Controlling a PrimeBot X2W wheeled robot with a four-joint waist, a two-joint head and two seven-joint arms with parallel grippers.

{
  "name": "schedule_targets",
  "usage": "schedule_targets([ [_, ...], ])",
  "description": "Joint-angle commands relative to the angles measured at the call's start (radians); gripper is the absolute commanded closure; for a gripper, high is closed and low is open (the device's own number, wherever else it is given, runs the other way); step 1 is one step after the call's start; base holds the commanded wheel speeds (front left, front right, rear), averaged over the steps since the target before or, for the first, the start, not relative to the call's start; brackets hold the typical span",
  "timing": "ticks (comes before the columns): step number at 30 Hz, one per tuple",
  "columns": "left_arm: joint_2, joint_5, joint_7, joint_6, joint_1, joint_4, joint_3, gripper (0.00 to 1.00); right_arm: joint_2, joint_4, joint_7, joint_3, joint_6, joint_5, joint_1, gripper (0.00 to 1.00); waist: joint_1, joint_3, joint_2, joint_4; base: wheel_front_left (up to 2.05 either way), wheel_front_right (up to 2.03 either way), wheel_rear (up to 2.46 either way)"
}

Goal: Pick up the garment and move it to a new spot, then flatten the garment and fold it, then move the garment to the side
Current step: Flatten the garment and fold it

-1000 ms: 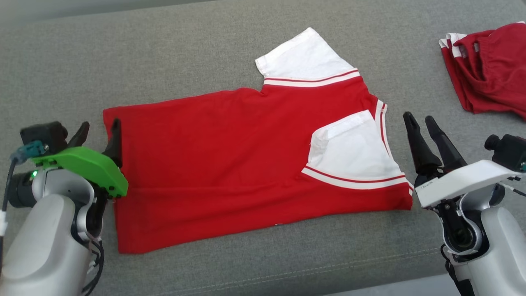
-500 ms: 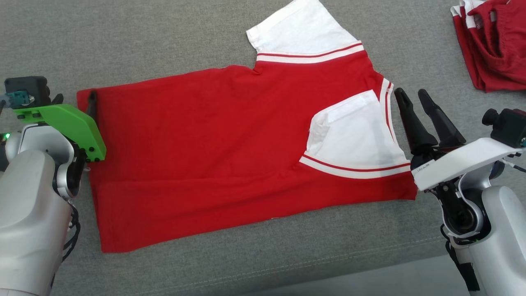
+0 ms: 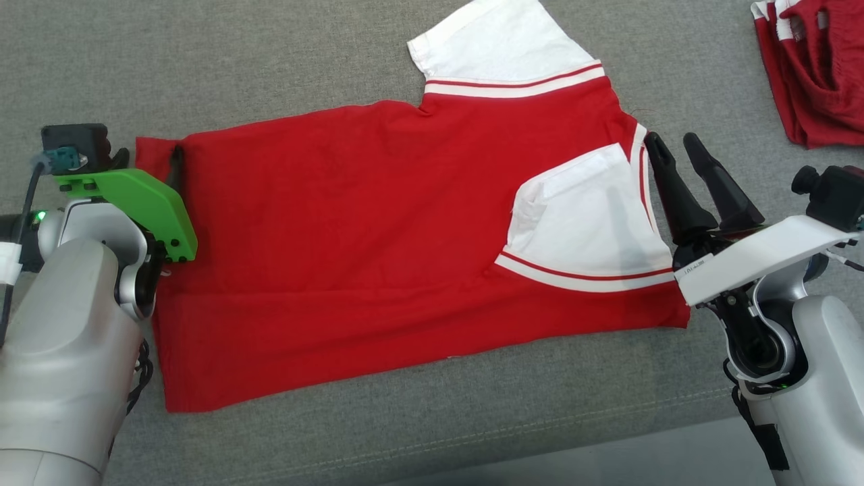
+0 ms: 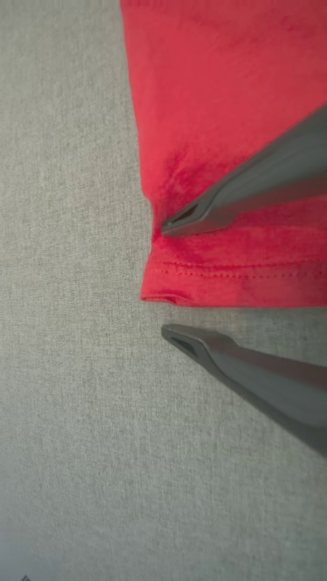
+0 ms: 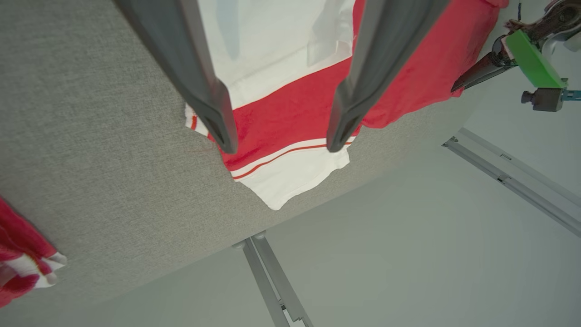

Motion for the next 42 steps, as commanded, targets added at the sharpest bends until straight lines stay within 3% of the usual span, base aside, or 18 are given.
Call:
schedule_targets([
  [1,-0.007,0.01,-0.006,-0.008,-0.017,0.018,-0.008,0.0,-0.004,-0.004,0.004,0.001,0.0,0.006,-0.012,0.0,-0.0001,0.0,0.0,0.0,0.0,0.0,0.0],
  [4,-0.014,0.014,-0.018,-0.015,-0.034,0.044,-0.017,0.0,-0.002,-0.005,0.008,0.004,0.0,0.003,-0.021,0.0,-0.0001,0.003,0.0,-0.003,0.0,0.0,0.0],
  [7,-0.02,0.011,-0.027,-0.021,-0.05,0.063,-0.02,0.12,-0.003,-0.005,0.01,0.007,0.0,0.001,-0.024,0.0,-0.0001,0.007,0.0,-0.006,0.0,0.0,0.0],
  [8,-0.021,0.01,-0.03,-0.024,-0.055,0.07,-0.021,0.22,-0.004,-0.005,0.011,0.007,0.0,0.001,-0.026,0.0,-0.0001,0.008,0.0,-0.006,0.0,0.0,0.0],
  [9,-0.022,0.008,-0.032,-0.026,-0.06,0.076,-0.021,0.43,-0.005,-0.005,0.011,0.007,0.0,0.0,-0.029,0.0,-0.0001,0.009,0.0,-0.006,0.0,0.0,0.0],
  [13,-0.026,0.002,-0.04,-0.036,-0.075,0.094,-0.023,0.82,-0.009,-0.005,0.012,0.002,0.0,-0.004,-0.037,0.0,-0.0001,0.011,0.0,-0.003,0.0,0.0,0.0],
  [14,-0.026,0.001,-0.043,-0.038,-0.078,0.1,-0.024,0.96,-0.01,-0.005,0.013,0.0,0.0,-0.004,-0.039,0.0,-0.0001,0.011,0.0,-0.002,0.0,0.0,0.0],
  [21,-0.044,-0.002,-0.073,-0.06,-0.098,0.097,-0.032,1.0,-0.033,-0.01,0.036,-0.005,0.0,-0.027,-0.071,0.0,-0.0001,0.01,0.0,0.02,0.0,0.0,0.0],
  [26,-0.063,-0.004,-0.137,-0.072,-0.089,0.046,-0.039,1.0,-0.051,0.06,0.129,-0.035,0.0,-0.115,-0.212,0.0,-0.0001,0.019,0.0,0.059,0.0,0.0,0.0],
  [33,-0.113,0.016,-0.215,-0.05,-0.065,-0.072,-0.063,1.0,-0.075,0.284,0.316,-0.049,0.0,-0.235,-0.484,0.0,-0.0001,0.059,0.0,0.154,0.0,0.0,0.0],
  [42,-0.174,0.023,-0.246,-0.044,-0.077,-0.143,-0.096,1.0,-0.08,0.577,0.374,-0.074,0.0,-0.366,-0.71,0.0,-0.0001,0.125,0.0,0.266,0.0,0.0,0.0],
])
